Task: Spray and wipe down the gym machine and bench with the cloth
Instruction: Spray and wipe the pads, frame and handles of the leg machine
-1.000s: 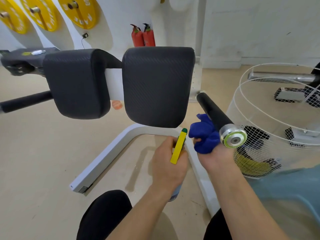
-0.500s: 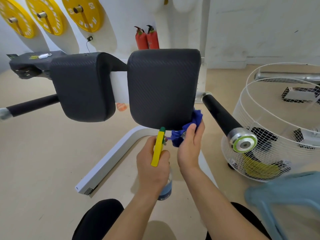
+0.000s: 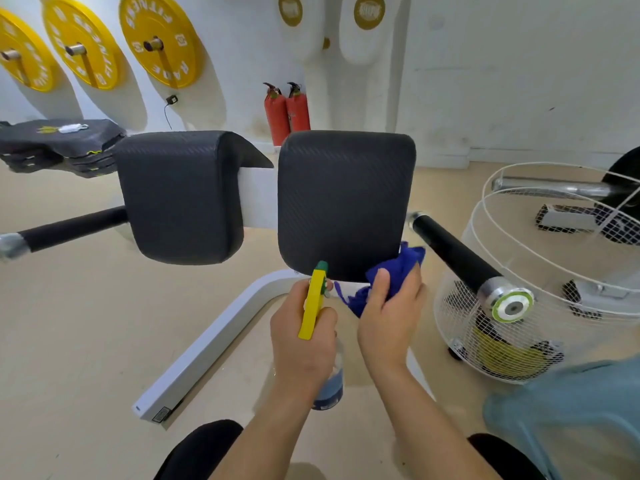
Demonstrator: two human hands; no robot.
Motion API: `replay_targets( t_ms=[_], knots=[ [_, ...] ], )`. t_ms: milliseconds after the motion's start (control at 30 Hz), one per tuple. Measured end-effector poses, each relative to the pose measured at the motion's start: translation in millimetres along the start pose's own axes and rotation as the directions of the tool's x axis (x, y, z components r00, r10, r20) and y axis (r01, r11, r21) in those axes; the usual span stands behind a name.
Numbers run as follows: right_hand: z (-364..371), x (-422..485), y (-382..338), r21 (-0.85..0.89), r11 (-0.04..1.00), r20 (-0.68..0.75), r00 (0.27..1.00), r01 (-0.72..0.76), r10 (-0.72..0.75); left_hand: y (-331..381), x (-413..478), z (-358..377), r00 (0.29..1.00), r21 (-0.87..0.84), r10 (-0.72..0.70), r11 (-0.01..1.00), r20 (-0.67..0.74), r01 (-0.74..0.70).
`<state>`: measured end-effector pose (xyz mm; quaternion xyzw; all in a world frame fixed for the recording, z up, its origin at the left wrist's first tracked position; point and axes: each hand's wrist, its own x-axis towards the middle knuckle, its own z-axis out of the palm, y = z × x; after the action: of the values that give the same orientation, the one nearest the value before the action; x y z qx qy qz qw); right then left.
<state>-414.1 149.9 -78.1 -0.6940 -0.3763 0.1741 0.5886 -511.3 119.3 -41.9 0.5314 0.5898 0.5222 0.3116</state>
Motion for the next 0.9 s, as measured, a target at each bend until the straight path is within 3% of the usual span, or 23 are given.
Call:
replay_targets(
  t_ms=[100, 167, 300, 400, 533, 667, 900],
  knots=[
    [4, -23, 21, -0.053, 0.989, 0.252, 0.957, -0.137, 0.146, 0, 9, -14, 1.000, -0.011, -0.006, 1.000, 0.000, 0.006],
    [4, -42, 6, -0.070, 0.995, 0.339, 0.936, -0.070, 0.090, -3, 18, -26, 1.000, -0.024, -0.008, 1.000, 0.000, 0.008],
    [-3, -41, -65, 0.096, 0.973, 0.179, 0.957, 0.212, -0.226, -2, 43, -54, 0.999, -0.063, -0.043, 0.997, 0.004, 0.043],
    [9, -5, -112, 0.137, 0.942, 0.089, 0.943, 0.306, -0.319, 2, 69, -72, 0.992, -0.100, -0.076, 0.991, 0.097, 0.086],
    [30, 52, -156, 0.006, 0.886, 0.050, 0.885, 0.464, -0.464, 7, 105, -89, 0.962, -0.128, -0.106, 0.982, 0.253, 0.141],
    [40, 92, -177, -0.285, 0.747, 0.173, 0.799, 0.600, -0.576, 17, 132, -99, 0.934, -0.149, -0.145, 0.968, 0.326, 0.202],
    [41, 107, -182, -0.308, 0.714, 0.176, 0.775, 0.629, -0.607, 19, 141, -105, 0.887, -0.096, -0.179, 0.966, 0.425, 0.241]
  ],
)
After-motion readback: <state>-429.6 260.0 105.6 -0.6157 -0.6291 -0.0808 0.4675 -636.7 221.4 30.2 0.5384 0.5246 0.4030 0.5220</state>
